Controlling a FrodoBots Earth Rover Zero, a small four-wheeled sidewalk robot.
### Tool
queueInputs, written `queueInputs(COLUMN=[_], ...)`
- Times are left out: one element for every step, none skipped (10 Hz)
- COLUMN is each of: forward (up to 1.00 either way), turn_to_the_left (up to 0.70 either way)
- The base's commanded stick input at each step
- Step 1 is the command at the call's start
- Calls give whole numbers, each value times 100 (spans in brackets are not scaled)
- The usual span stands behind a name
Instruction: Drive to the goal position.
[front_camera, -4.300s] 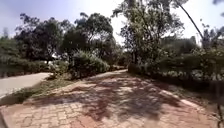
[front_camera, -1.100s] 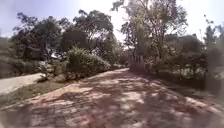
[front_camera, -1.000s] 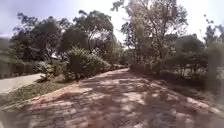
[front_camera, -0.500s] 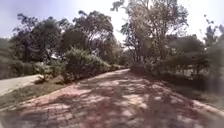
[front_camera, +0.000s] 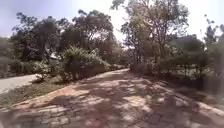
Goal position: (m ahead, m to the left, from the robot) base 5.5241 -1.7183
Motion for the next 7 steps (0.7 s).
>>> queueInputs(forward=[30,30,30,30,30,30,30], turn_to_the_left=[0,0,0,0,0,0,0])
